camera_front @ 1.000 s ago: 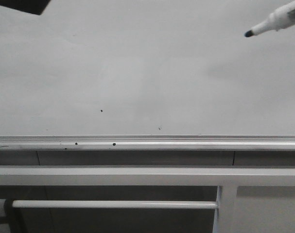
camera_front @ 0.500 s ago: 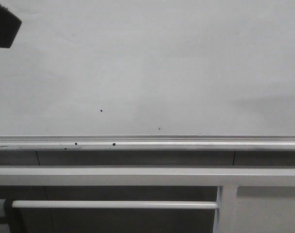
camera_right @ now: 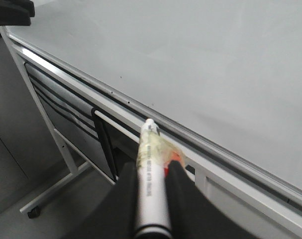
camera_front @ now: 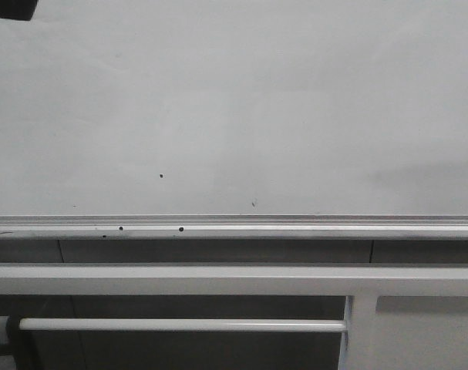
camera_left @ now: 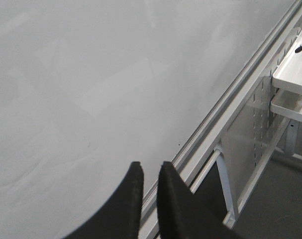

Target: Write number 1 on whiteboard

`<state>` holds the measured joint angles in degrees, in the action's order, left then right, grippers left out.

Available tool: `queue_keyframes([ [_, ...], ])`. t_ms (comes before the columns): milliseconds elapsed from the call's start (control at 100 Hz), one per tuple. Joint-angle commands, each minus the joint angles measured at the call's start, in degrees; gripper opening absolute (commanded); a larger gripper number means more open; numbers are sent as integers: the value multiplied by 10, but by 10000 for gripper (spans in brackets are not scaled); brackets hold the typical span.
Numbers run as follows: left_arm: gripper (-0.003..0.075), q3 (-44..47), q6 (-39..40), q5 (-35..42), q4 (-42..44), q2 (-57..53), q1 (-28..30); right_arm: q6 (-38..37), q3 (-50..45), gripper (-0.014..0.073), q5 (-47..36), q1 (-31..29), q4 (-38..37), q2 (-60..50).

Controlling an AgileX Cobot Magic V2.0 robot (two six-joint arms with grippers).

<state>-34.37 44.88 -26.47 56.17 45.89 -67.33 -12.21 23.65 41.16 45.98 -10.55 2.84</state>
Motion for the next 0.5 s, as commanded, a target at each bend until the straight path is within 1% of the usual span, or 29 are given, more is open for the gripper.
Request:
queue_keyframes([
  [0,-20,-15,5,20,20,-4,-2,0,15,-64,-44,-3,-10,7],
  [120,-20,-15,9,20,18,-4,-2,0,15,-62,-69,-3,-14,8],
  [330,-20,-15,49,23,20,-4,-2,-2,15,-62,-83,-4,-92,8],
  [430,-20,-14,49,23,29,-4,-2,-46,15,-62,-90,-4,-133,9],
  [490,-20,-14,53,23,36,-4,-2,-66,12,-62,-97,-4,-144,15],
])
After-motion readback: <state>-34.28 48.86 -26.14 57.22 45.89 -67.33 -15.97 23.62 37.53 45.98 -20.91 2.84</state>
